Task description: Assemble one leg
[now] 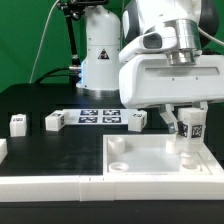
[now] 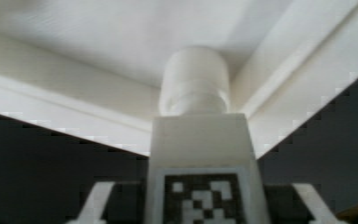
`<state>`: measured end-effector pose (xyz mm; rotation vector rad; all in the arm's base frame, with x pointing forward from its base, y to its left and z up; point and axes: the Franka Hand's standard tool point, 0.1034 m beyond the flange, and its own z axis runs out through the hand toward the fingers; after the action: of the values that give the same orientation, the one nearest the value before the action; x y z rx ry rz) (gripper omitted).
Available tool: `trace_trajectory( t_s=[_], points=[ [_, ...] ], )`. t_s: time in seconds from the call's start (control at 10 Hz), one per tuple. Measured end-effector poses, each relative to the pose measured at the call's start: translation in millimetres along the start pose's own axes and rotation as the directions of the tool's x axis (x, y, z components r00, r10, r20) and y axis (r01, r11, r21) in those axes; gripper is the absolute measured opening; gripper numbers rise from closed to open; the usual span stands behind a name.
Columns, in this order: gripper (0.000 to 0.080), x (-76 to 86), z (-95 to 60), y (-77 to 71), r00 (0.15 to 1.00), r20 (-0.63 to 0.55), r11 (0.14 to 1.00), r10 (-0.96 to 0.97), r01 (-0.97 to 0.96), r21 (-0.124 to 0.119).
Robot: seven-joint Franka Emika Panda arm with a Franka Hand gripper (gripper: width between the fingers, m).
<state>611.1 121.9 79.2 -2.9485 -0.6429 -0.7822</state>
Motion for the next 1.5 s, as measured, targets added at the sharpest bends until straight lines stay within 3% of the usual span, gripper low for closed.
trace_trajectory(
  t_s=[0.3,1.0,1.5],
  points=[
    [0.0290,2.2,1.4,-7.3,1.000,-0.013,1.000,-0.014,0.014,0.002],
    [0.0290,6.1,4.5,10.1,0.999,-0.031,1.000,-0.011,0.011,-0.016],
    [0.0290,-0.3,16.1,8.0,1.000,-0.019,1.000,-0.009,0.009,-0.010]
  ],
)
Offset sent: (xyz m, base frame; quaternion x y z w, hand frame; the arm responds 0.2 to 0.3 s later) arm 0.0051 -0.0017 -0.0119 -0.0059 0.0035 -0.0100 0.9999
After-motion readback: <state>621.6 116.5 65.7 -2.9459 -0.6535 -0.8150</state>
